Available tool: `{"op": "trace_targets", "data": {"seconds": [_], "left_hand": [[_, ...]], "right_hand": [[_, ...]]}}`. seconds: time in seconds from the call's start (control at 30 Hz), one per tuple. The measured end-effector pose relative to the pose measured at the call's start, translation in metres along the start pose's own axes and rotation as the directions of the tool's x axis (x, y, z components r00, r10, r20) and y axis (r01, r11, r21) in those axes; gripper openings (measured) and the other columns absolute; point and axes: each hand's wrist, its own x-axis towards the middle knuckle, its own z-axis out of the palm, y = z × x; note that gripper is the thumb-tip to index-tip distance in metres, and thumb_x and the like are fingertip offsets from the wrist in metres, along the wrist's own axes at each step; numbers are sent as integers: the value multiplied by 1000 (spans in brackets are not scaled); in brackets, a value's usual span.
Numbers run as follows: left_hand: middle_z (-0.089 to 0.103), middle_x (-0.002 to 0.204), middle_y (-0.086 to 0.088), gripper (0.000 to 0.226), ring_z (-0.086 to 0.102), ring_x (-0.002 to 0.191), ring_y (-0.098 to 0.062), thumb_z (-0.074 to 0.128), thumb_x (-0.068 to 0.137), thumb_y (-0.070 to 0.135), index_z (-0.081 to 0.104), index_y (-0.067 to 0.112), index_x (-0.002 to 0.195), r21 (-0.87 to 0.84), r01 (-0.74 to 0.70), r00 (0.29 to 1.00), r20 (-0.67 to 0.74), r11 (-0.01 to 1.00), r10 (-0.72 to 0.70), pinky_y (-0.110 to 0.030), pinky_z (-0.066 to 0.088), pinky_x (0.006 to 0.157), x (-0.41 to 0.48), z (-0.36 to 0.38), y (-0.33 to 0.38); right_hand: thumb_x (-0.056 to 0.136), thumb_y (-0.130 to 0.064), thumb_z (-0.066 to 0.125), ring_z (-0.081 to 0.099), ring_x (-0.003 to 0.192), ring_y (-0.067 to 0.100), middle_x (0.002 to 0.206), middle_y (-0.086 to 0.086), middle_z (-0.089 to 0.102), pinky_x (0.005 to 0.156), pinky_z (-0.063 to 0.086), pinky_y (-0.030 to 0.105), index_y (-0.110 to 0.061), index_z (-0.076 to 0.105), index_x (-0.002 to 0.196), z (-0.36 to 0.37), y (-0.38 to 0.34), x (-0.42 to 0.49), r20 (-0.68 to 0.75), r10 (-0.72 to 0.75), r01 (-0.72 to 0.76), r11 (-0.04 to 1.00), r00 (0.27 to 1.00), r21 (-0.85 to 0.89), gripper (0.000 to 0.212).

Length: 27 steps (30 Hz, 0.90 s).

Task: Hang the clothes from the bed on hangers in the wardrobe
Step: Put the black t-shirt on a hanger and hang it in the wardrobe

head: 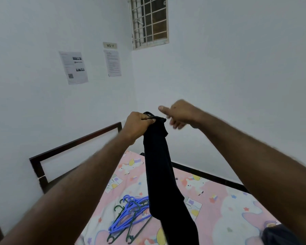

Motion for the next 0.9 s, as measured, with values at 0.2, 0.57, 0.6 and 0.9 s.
{"op": "trace_targets", "data": {"seconds": [0.2,0.57,0.6,0.9], "left_hand": [[65,115,-18,50,64,107,-28,45,82,-18,60,3,126,-142,24,963,270,989,15,-37,54,92,-10,10,14],[66,90,-10,61,65,86,-22,82,77,24,51,25,130,141,-87,993,-73,986,98,-43,56,85,0,-24,-36],[62,86,-14,75,65,83,-27,83,76,26,40,28,137,136,-48,998,-27,990,52,-43,56,83,1,-24,-39],[55,67,-5,27,52,62,-15,78,80,23,57,7,75,133,20,996,85,991,-32,-24,38,57,-5,-22,-42]], "right_hand": [[99,-39,54,68,84,25,103,16,71,73,58,34,-4,66,108,22,26,-3,188,23,-84,942,982,324,39],[81,8,40,43,59,12,72,1,51,49,33,21,-16,53,75,-23,29,10,-230,-103,139,980,968,144,28],[79,9,38,43,61,13,73,1,51,50,34,23,-16,52,76,-24,27,11,-229,-107,135,985,968,112,29],[78,9,39,56,82,15,89,-2,62,64,42,21,-15,60,92,-43,20,17,-248,-232,231,972,941,-32,35]]}}
